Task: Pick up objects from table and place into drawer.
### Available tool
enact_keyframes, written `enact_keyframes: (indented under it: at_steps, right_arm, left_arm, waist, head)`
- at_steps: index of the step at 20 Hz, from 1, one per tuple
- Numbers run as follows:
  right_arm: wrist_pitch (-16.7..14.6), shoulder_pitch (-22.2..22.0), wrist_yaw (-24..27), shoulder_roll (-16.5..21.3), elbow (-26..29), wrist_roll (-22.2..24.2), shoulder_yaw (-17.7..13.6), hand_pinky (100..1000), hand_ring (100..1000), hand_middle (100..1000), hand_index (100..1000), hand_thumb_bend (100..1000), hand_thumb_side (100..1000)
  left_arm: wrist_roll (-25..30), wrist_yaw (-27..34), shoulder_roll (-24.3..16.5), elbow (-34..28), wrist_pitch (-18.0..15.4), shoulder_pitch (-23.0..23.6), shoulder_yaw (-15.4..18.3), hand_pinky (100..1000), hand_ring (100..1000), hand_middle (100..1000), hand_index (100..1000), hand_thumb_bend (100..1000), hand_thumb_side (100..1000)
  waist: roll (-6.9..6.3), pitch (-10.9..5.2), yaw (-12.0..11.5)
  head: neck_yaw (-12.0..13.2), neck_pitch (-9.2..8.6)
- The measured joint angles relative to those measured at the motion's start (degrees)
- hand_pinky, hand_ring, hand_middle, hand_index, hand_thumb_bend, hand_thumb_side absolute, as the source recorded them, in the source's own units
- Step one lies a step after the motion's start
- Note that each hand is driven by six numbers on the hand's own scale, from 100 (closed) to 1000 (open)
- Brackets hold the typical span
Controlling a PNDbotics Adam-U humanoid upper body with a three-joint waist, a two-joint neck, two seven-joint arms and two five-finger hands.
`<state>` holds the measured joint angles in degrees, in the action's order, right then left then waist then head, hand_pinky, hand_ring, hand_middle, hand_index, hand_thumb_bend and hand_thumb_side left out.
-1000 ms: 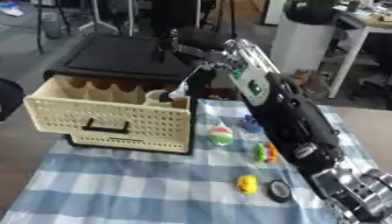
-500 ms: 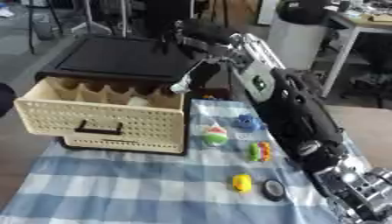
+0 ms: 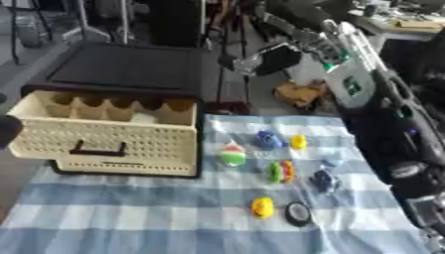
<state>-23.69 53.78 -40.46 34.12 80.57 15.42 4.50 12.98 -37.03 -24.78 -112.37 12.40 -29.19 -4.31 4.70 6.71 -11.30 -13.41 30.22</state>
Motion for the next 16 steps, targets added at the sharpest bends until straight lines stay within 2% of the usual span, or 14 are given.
enact_keyframes:
  at_steps: [1,7,16]
  right_arm:
    - [0.6,-1.5,0.8,1.1,1.3,-0.6,-0.4,168,247,534,754,356,660]
    - [3.3,-10.0,4.4,5.7,6.4,-2.7,-2.7,162,240,513,746,338,665]
    - [7.9,-23.4,7.1,6.5,11.1,-5.1,-10.2,148,213,481,732,329,666]
  left_arm:
    - [0.4,-0.5,-0.4,0.1,0.0,0.0,-0.1,100,100,100,681,816,1000]
    - [4.0,-3.6,-2.6,0.3,-0.3,0.0,-0.9,100,100,100,678,796,1000]
    - [9.7,-4.1,-5.1,-0.9,-2.1,0.1,-3.5,100,100,100,663,764,1000]
  waist:
    - [0.0,0.01,0.6]
    - [-0.34,0.44,3.4]
    - [-1.2,0.8,4.2]
  head:
    - [0.4,-0.1]
    - [2.2,-0.16]
    - [3.4,-0.07]
